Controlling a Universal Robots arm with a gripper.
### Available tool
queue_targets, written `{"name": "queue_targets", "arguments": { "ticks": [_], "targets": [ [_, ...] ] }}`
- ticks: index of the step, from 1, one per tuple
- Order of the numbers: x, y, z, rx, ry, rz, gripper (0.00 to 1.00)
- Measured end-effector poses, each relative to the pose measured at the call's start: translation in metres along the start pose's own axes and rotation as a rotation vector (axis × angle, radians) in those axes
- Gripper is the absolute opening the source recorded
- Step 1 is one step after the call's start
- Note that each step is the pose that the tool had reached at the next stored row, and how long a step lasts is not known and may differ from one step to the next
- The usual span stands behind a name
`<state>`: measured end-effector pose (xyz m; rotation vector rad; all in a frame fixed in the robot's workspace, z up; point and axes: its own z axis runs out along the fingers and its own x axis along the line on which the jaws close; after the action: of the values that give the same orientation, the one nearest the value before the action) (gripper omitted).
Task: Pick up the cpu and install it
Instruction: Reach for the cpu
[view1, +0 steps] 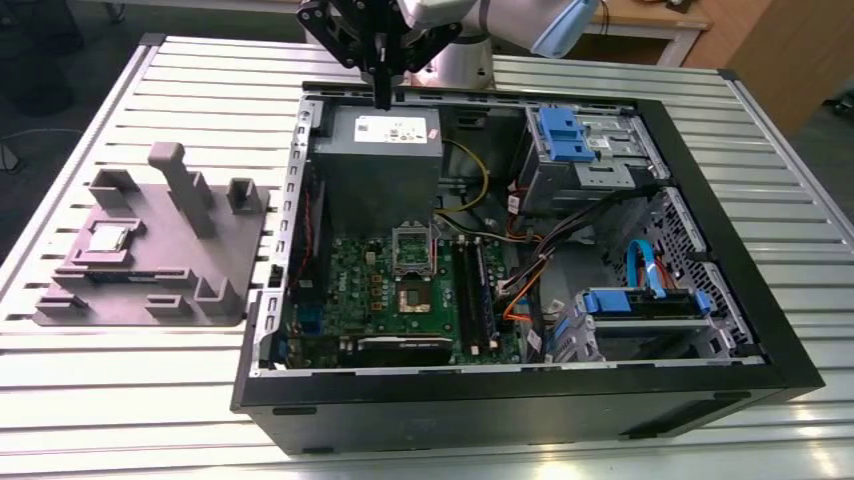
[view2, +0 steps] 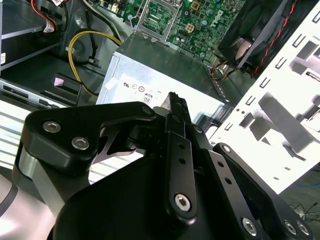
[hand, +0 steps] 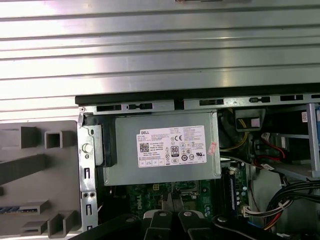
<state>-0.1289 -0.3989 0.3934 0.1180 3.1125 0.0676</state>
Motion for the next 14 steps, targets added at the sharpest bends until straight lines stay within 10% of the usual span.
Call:
{"name": "queue_targets", "arguments": {
  "ticks": [14],
  "targets": [
    [0.007,-0.0005,-0.0002,0.0,0.0,0.0,0.1]
  ]
}}
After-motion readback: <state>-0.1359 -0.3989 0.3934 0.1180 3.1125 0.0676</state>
